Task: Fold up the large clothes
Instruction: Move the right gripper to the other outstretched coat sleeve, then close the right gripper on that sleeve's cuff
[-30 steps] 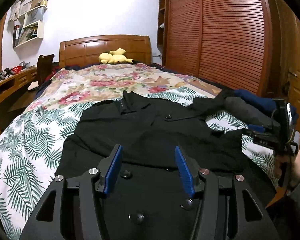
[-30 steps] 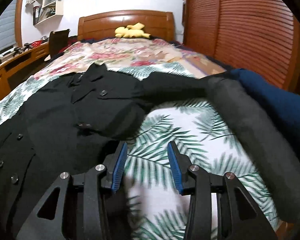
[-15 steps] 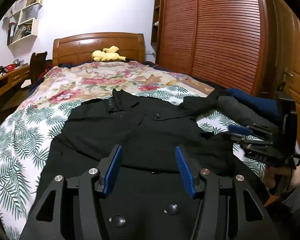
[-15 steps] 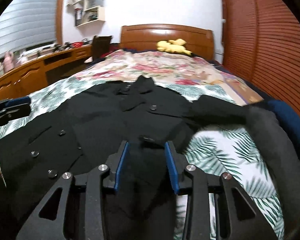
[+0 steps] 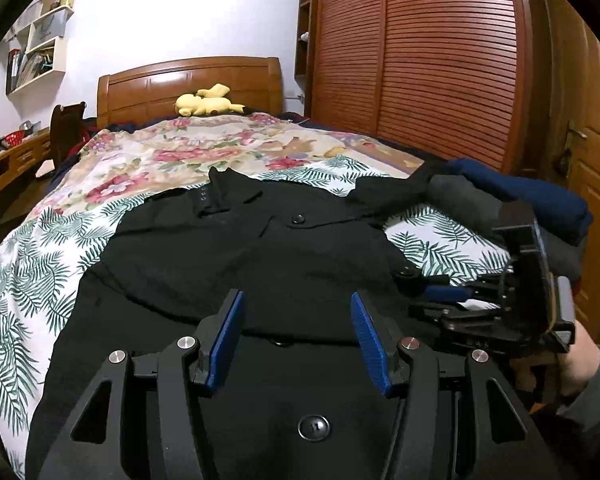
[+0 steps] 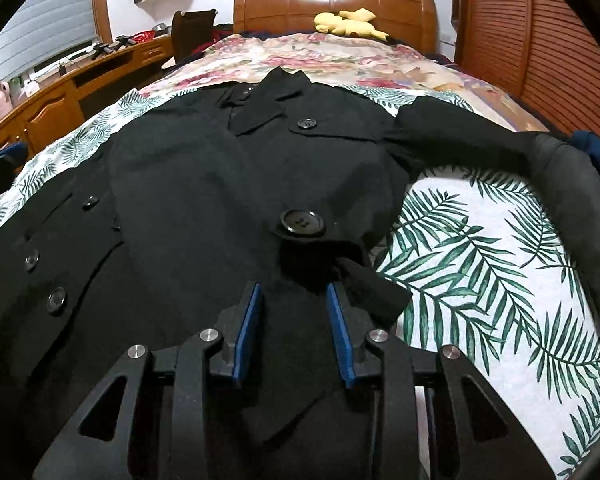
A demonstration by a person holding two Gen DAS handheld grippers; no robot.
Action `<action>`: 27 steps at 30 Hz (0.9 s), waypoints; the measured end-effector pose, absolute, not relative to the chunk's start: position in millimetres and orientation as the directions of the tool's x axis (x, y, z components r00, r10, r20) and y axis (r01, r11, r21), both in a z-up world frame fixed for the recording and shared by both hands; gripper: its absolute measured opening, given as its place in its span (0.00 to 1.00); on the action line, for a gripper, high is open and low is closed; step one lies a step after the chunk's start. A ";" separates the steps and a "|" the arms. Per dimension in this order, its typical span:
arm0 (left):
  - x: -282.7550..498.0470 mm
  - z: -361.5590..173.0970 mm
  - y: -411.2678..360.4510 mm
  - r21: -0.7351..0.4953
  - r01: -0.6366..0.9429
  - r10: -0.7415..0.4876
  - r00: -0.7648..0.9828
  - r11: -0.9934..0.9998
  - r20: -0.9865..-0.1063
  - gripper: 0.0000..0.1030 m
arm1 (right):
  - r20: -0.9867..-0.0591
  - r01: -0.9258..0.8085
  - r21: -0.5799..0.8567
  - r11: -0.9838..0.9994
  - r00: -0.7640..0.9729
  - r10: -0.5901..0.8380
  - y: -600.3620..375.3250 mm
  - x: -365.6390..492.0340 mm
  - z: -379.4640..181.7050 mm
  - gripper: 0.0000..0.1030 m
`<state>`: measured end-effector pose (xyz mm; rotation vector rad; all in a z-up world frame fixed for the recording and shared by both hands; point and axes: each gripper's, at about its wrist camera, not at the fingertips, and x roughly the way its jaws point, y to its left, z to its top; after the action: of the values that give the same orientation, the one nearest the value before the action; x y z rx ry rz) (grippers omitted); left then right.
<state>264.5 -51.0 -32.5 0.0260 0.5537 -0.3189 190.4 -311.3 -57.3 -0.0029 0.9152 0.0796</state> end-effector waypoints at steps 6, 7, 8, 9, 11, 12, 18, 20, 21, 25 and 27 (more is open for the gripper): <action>267.6 -37.7 -55.2 -0.032 0.289 -0.262 0.808 0.957 -0.528 0.55 | -0.772 -0.088 0.070 0.994 0.627 0.109 -317.7 179.3 -54.1 0.35; 268.0 -38.1 -55.8 -0.023 0.286 -0.254 0.809 0.958 -0.529 0.55 | -0.766 -0.092 0.075 0.993 0.632 0.116 -318.4 175.1 -52.7 0.35; 268.3 -38.2 -56.1 -0.015 0.284 -0.248 0.812 0.959 -0.529 0.55 | -0.760 -0.091 0.082 0.992 0.638 0.121 -319.1 172.1 -51.9 0.35; 269.0 -38.4 -55.5 -0.013 0.281 -0.245 0.813 0.960 -0.529 0.55 | -0.758 -0.090 0.088 0.992 0.640 0.125 -319.5 170.0 -51.2 0.35; 270.0 -38.8 -53.0 -0.023 0.268 -0.239 0.812 0.963 -0.533 0.55 | -0.753 -0.093 0.093 0.991 0.645 0.131 -319.0 165.7 -48.4 0.35; 271.5 -39.2 -52.6 -0.031 0.263 -0.239 0.811 0.964 -0.534 0.55 | -0.748 -0.098 0.093 0.991 0.650 0.134 -318.4 163.7 -45.9 0.35; 268.9 -36.0 -49.8 -0.050 0.258 -0.244 0.811 0.965 -0.532 0.55 | -0.687 -0.077 0.102 0.992 0.716 0.127 -326.2 154.0 -16.9 0.35; 267.2 -34.4 -48.8 -0.046 0.256 -0.241 0.812 0.965 -0.531 0.55 | -0.671 -0.057 0.105 0.993 0.733 0.113 -331.5 154.8 -7.7 0.44; 265.7 -33.0 -47.7 -0.050 0.259 -0.245 0.813 0.965 -0.529 0.55 | -0.663 -0.040 0.118 0.992 0.740 0.109 -336.2 157.0 -3.3 0.47; 258.5 -27.3 -40.7 -0.051 0.266 -0.253 0.818 0.963 -0.517 0.55 | -0.658 0.002 0.129 0.992 0.749 0.084 -355.2 171.5 3.5 0.74; 252.7 -23.7 -35.9 -0.042 0.266 -0.250 0.825 0.963 -0.507 0.55 | -0.663 0.033 0.107 0.994 0.747 0.047 -367.0 182.1 3.6 0.74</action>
<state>252.7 -35.9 -23.7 0.0314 0.5343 -0.2742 182.1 -367.0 3.6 0.1142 0.7276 0.0078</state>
